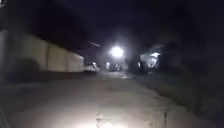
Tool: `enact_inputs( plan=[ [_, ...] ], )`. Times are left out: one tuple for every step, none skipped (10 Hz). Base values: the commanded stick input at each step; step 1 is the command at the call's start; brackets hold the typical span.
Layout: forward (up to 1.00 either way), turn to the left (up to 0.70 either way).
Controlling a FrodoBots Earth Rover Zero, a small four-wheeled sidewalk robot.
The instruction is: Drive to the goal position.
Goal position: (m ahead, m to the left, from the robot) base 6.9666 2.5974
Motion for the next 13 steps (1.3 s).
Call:
enact_inputs(
  plan=[
    [0.5, -0.5],
    [0.5, -0.05],
    [0.5, 0.0],
    [0.5, 0.0],
    [0.5, -0.15],
    [0.5, -0.37],
    [0.5, -0.5],
    [0.5, -0.42],
    [0.5, -0.14],
    [0.5, -0.07],
    [0.5, 0.0],
    [0.5, 0.0],
    [0.5, 0.0]
  ],
)
